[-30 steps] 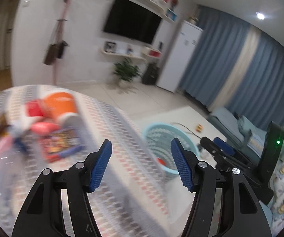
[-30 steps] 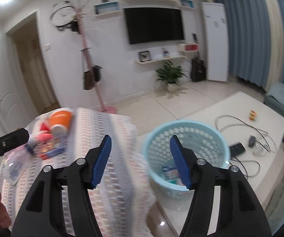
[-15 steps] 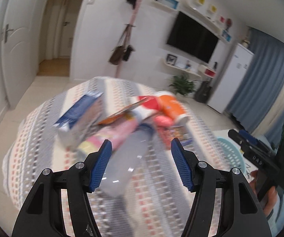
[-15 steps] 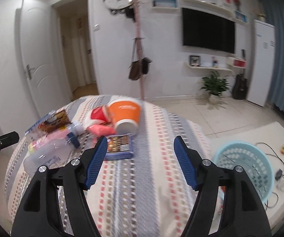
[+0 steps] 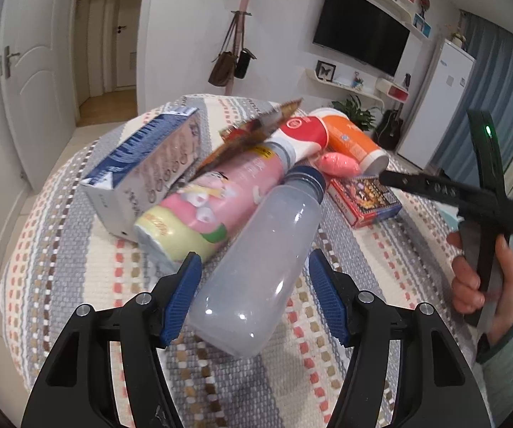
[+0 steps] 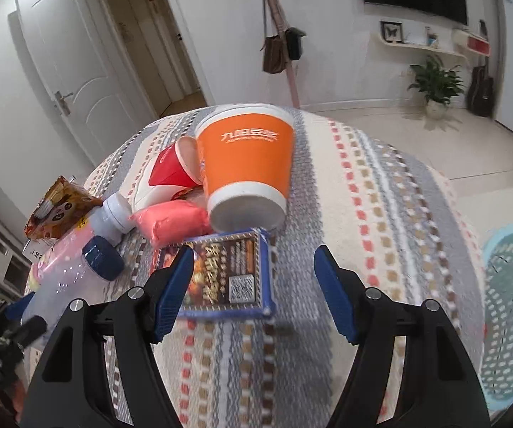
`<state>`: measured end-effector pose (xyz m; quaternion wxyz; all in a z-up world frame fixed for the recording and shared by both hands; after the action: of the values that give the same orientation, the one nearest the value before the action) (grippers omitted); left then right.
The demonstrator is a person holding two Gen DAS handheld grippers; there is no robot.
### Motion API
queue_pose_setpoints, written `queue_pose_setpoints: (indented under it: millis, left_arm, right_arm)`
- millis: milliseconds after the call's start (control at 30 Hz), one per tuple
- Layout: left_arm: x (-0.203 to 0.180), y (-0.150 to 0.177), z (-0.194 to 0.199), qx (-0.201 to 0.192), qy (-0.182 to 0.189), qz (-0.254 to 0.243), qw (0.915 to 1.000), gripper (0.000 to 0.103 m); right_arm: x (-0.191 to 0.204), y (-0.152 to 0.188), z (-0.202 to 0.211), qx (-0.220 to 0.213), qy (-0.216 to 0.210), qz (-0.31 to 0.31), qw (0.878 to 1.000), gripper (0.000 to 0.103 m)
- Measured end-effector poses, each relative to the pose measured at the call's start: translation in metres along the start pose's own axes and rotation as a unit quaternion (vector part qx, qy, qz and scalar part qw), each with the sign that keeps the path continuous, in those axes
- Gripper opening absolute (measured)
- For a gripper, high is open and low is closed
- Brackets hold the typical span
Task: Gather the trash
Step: 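Grasp the clear plastic bottle with the left tool while the right tool grasps the card box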
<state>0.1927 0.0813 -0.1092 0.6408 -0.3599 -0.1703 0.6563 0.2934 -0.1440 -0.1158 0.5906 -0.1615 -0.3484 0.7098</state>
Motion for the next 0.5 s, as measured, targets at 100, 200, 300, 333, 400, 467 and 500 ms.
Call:
queue_pose_setpoints:
  millis: [100, 200, 300, 333, 400, 467, 500]
  left_arm:
    - [-0.002, 0.006, -0.009, 0.008, 0.004, 0.002, 1.0, 0.061]
    - [-0.001, 0.011, -0.014, 0.013, 0.012, 0.01, 0.9998, 0.061]
    - [0.0, 0.012, -0.016, 0.016, 0.016, 0.015, 0.9996, 0.061]
    - [0.001, 0.012, -0.016, 0.016, 0.018, 0.017, 0.9996, 0.061]
    - [0.003, 0.013, -0.016, 0.015, 0.023, 0.022, 0.9994, 0.061]
    - [0.004, 0.013, -0.016, 0.014, 0.027, 0.026, 0.9992, 0.061]
    - [0.004, 0.013, -0.016, 0.014, 0.029, 0.028, 0.9991, 0.061]
  right_arm:
    - [0.004, -0.006, -0.009, 0.007, -0.002, 0.013, 1.0, 0.066]
    - [0.006, -0.009, -0.018, 0.016, -0.008, 0.025, 1.0, 0.06]
    - [0.01, -0.004, -0.024, 0.037, -0.034, 0.037, 0.998, 0.052]
    - [0.012, -0.001, -0.022, 0.039, -0.045, 0.042, 0.997, 0.051]
    - [0.019, 0.007, -0.014, 0.042, -0.065, 0.057, 0.995, 0.048]
    - [0.028, 0.017, -0.008, 0.05, -0.085, 0.071, 0.993, 0.048]
    - [0.035, 0.023, -0.004, 0.056, -0.097, 0.081, 0.99, 0.048]
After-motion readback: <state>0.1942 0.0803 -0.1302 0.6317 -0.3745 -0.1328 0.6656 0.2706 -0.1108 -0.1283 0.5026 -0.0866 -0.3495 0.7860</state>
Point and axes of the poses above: each gripper's, at about its wrist camera, not at the fingertips, and z roughly against the way its jaws point, x to its left, y to its underside, the point moved 3 cm from there along -z, roughly the way its jaws point, and after that the axes turned 6 degrees about z, right-handed, at the moved point
